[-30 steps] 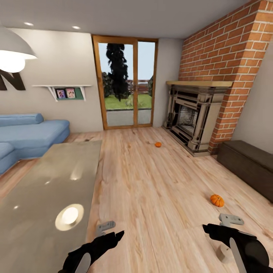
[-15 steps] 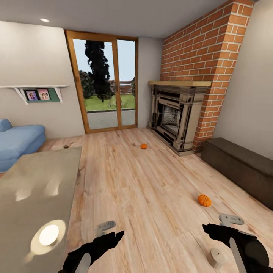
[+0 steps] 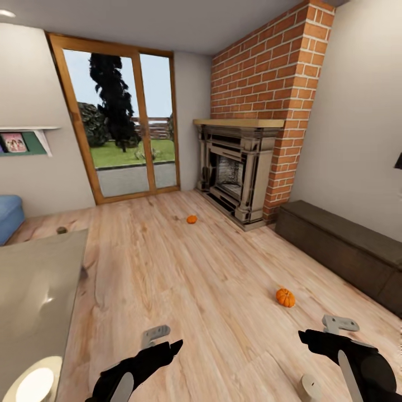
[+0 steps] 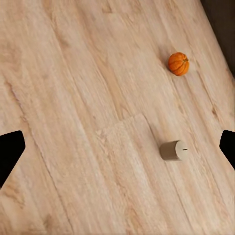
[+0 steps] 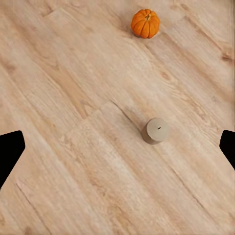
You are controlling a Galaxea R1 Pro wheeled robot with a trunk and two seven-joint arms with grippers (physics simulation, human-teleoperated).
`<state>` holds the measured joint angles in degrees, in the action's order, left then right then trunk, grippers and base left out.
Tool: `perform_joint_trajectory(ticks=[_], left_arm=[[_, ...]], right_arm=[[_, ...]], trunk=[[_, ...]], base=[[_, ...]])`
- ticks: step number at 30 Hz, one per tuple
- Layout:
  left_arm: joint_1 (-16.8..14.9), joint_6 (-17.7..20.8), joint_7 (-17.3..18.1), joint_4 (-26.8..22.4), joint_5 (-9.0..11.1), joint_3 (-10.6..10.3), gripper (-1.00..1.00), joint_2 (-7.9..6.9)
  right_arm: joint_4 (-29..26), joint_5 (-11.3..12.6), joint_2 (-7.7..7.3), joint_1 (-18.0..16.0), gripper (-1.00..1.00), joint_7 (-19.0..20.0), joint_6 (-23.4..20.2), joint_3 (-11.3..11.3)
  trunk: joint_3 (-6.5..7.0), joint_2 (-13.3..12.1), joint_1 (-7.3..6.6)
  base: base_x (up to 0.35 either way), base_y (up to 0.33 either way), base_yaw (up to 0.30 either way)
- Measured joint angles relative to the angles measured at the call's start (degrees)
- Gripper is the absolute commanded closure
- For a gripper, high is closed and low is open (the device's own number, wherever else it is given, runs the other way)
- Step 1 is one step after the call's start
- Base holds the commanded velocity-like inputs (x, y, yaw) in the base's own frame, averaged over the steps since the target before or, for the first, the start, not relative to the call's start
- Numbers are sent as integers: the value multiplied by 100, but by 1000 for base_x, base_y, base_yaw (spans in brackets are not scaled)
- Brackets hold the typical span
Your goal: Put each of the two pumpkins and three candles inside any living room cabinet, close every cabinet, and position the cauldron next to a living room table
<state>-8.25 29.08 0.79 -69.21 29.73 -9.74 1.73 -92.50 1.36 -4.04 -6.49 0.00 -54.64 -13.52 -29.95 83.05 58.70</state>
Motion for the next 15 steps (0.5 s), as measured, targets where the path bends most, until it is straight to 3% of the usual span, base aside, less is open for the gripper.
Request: perform_joint_trajectory(ticks=[6,15], left_arm=[[-2,0,0,0,0,0,-100,1],[1,-3,-2,-1,0,1,-100,1]], right_arm=[[0,0,0,3,-100,0,2,0],[1,0,0,2,-100,0,6,1]], trunk=[[0,0,0],[0,0,0]], base=[[328,92,-227],[325,98,-39]])
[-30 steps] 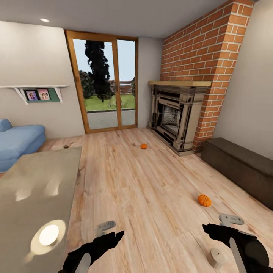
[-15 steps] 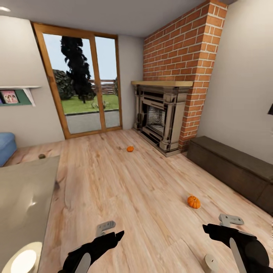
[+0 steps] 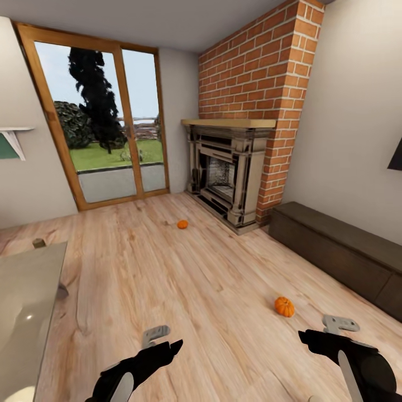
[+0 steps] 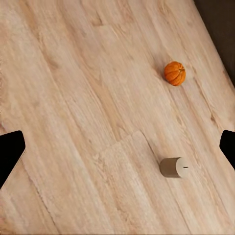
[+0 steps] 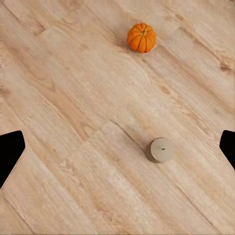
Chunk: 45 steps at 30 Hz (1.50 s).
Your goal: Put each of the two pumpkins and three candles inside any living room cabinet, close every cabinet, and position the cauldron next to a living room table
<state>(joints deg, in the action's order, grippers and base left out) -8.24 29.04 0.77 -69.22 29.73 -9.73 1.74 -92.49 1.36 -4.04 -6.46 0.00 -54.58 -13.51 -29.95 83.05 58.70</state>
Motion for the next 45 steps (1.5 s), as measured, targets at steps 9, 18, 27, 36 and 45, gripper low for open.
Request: perform_joint_trajectory(ticks=[9,18,27,36,45], left_arm=[[0,-5,-5,0,-1,0,-100,0],[-1,-5,-5,0,-1,0,-100,0],[-1,-6,-5,0,0,0,-100,0],[0,-6,-5,0,0,0,-100,0],[0,-6,-5,1,0,-1,-100,0]], right_arm=[[0,0,0,0,-100,0,0,0],[0,0,0,0,-100,0,0,0],[0,0,0,-1,-100,0,0,0],[-1,0,0,0,-100,0,0,0],[-1,0,0,-5,-100,0,0,0]], trunk=[[0,0,0],[0,0,0],[0,0,0],[0,0,0],[0,0,0]], base=[[325,99,-1],[325,99,0],[325,82,0],[325,14,0],[325,1,-13]])
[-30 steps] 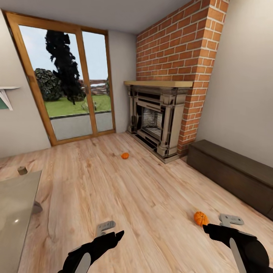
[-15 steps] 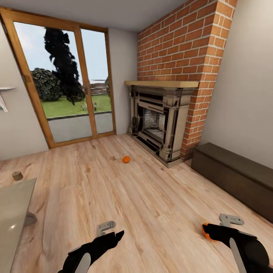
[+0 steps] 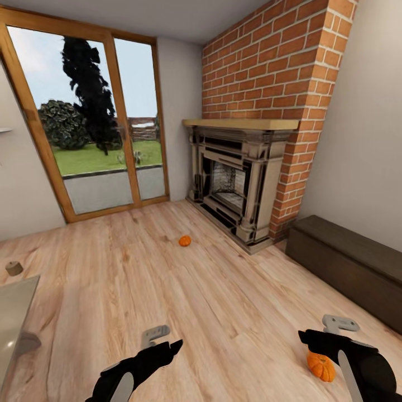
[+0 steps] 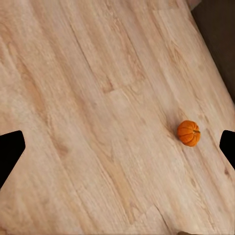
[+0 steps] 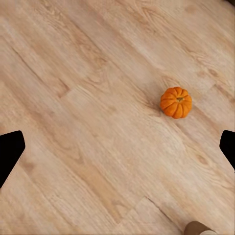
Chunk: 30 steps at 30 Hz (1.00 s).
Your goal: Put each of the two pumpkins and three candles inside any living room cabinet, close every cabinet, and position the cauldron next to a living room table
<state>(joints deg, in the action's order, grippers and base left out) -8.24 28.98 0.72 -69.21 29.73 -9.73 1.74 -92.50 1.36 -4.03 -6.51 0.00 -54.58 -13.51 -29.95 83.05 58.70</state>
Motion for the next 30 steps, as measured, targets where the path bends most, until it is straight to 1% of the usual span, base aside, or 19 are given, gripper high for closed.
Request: perform_joint_trajectory(ticks=[5,13,28,30], left_arm=[[0,0,1,1,0,-1,-100,0],[0,2,7,0,0,0,-100,0],[0,2,8,1,0,0,-100,1],[0,2,8,1,0,0,-100,-1]], right_arm=[[-1,0,0,4,-100,0,-4,-1],[0,0,0,6,-100,0,-8,0],[0,0,1,-5,-100,-3,-11,0],[0,4,32,-65,-100,-5,-42,-9]], trunk=[[-1,0,0],[-16,0,0],[-54,0,0],[-58,0,0]], base=[[326,0,-122],[326,28,-200],[321,94,-233],[296,145,-242]])
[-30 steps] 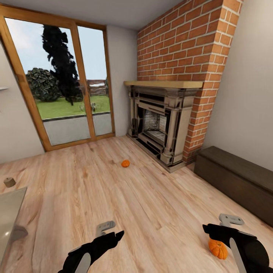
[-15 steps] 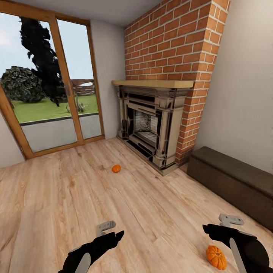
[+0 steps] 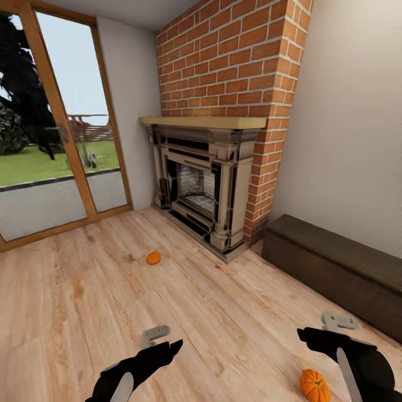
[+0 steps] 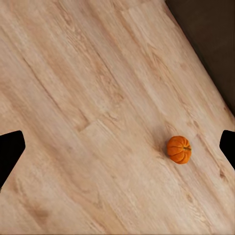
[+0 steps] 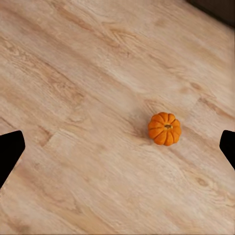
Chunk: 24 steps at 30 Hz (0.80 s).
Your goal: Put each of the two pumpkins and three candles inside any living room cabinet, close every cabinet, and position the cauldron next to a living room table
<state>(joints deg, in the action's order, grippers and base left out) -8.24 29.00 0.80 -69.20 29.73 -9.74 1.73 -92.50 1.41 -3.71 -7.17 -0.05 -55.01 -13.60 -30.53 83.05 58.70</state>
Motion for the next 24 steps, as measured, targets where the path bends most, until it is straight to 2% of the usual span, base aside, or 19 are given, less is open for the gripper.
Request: perform_joint_trajectory(ticks=[3,6,7,9,10,15,24], left_arm=[[0,0,0,0,1,6,-100,-4],[-1,0,3,-1,12,19,-100,-7],[0,0,3,-1,26,29,-100,-12],[0,0,2,-1,32,35,-100,-17],[6,0,1,1,34,47,-100,-27],[8,2,4,6,35,52,-100,-39],[9,5,10,92,46,45,-100,-34]], right_arm=[[0,5,49,-163,-100,-2,-44,-28],[0,146,78,-474,-100,-2,-147,-193],[0,702,85,-710,-100,-3,-377,-530],[0,1098,84,-787,-100,-8,-471,-659],[4,1751,87,-869,-100,-32,-471,-803],[8,1937,89,-890,-100,-40,-471,-847],[8,2001,81,-902,-100,-42,-471,-876]], trunk=[[-3,0,0],[-4,0,0],[-3,0,0],[-4,0,0],[-4,0,0],[-4,0,0],[-10,0,1]], base=[[278,177,-245],[264,214,-246],[257,237,-246],[254,246,-219],[252,253,-188],[251,255,-170],[250,256,-183]])
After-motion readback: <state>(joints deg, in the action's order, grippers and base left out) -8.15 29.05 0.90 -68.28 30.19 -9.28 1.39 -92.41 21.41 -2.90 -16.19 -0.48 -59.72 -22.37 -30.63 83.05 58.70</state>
